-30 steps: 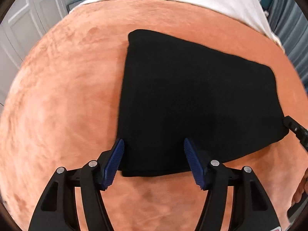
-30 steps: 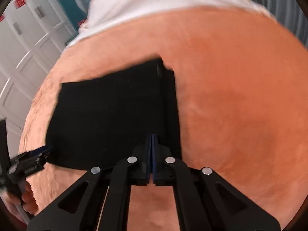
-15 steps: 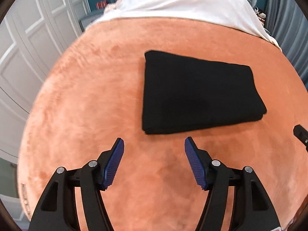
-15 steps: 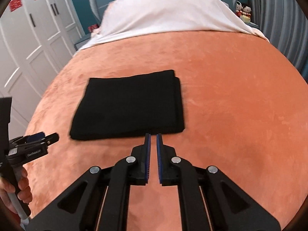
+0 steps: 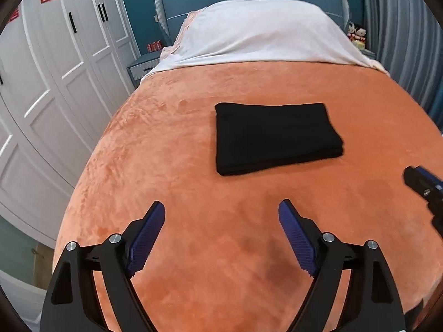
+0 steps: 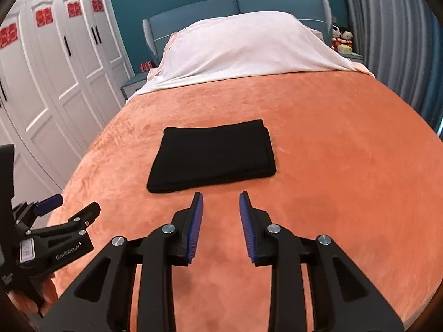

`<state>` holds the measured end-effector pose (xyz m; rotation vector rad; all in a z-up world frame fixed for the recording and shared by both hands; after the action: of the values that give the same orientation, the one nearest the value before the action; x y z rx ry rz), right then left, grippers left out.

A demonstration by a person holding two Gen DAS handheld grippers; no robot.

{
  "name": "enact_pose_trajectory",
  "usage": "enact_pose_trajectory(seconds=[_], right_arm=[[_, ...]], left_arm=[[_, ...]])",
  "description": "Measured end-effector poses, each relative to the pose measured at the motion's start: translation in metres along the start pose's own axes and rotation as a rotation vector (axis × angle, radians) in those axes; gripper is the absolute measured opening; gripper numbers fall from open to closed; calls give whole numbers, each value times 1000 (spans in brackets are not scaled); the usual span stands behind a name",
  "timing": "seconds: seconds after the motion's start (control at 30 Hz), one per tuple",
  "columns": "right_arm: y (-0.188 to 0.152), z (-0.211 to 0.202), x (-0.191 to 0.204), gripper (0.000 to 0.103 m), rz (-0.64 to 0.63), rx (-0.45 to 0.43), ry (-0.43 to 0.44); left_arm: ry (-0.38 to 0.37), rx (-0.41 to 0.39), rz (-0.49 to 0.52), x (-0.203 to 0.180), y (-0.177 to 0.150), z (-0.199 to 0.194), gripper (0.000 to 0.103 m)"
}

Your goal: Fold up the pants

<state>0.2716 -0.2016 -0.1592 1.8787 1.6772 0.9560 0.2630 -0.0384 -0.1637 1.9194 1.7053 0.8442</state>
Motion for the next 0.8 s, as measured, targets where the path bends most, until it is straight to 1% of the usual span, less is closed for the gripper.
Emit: enact_pose_trajectory(seconds=[0.13,0.2,0.27,0.43,0.53,0.8], right_arm=[[-17,-20,1,27,44,-7,4],[-24,-31,2,30,47,-14,-2],[-29,-40,3,40,43,-18,-10],[-41,-61,7,41,15,-43,-36],[-48,-69,10,42,14,-47,-34],[-55,-83,15,42,-1,-63,-20]], left_arm=[[-14,-12,-11,-5,-16,-22,82],[-28,-13,-17,-7,-23,-31,83],[-42,-10,-27,-10,-31,-38,84],[-74,-11,-75,-10,-41,-53,86],[-66,-20,-82,-12,-43,-59,86],[-19,-67,-29,-20,-44,-74,86]])
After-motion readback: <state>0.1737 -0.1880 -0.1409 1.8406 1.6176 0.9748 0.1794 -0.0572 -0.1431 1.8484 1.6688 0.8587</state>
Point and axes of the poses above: each gripper's, at about its wrist camera, not at the fingertips, and z roughly the way its jaws point, x to its left, y to its top, the point moved 5 cm from there along z, roughly the way its jaws point, and after that the axes turned 3 degrees about -x, right-handed, at the moved point
